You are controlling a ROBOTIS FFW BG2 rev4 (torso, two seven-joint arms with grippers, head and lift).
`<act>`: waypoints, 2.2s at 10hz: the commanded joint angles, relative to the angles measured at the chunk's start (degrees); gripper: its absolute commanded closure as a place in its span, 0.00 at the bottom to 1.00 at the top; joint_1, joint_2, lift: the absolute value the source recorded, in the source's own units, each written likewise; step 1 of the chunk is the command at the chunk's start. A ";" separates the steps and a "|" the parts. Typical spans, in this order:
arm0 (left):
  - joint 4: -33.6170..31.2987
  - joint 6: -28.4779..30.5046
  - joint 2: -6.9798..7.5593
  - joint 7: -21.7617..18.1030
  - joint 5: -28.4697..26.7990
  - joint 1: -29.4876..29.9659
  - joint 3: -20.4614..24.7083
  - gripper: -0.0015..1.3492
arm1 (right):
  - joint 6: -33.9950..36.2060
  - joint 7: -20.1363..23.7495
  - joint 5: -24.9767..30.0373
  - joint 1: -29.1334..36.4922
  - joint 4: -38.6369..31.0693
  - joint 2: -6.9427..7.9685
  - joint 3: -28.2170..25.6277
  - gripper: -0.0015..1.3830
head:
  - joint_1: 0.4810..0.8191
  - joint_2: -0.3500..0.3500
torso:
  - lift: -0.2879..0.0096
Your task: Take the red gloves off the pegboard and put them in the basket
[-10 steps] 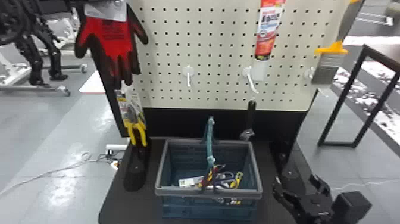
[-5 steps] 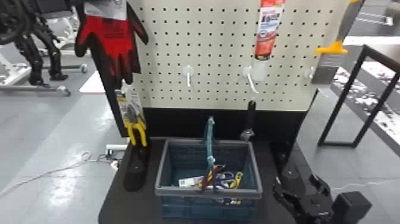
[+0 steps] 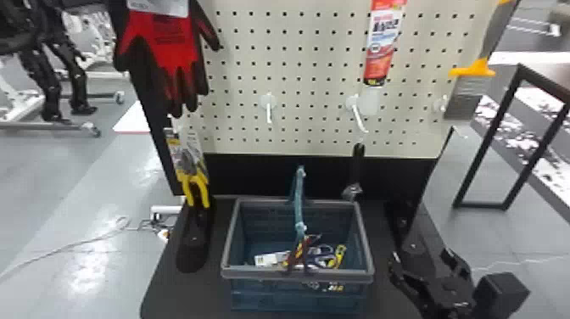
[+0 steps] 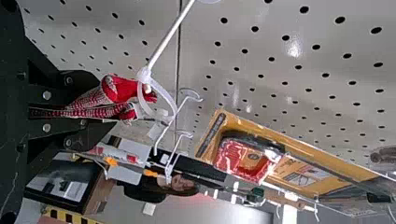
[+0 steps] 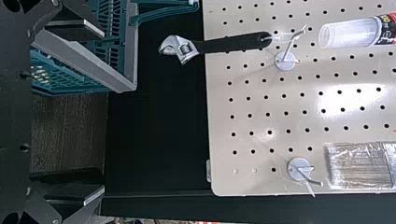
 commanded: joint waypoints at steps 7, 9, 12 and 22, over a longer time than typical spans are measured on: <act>-5.26 -2.11 -2.71 3.05 3.27 3.66 -1.28 0.90 | 0.00 0.00 -0.09 -0.18 0.20 0.09 0.09 0.10 | 0.20 0.50 | 0.63; -5.26 -2.72 -4.03 3.23 3.18 6.03 -0.76 0.90 | 0.00 0.09 -0.01 -0.45 0.38 0.35 0.18 0.10 | 0.20 0.50 | 0.63; -4.65 -3.78 -5.35 3.58 3.44 9.28 -0.93 0.90 | 0.00 0.09 0.08 -0.62 0.55 0.44 0.35 0.10 | 0.20 0.50 | 0.63; 3.26 -10.54 -9.31 -0.03 1.51 13.59 -10.25 0.90 | -0.44 0.18 -0.18 -1.33 1.26 0.61 0.88 0.10 | 0.20 0.50 | 0.63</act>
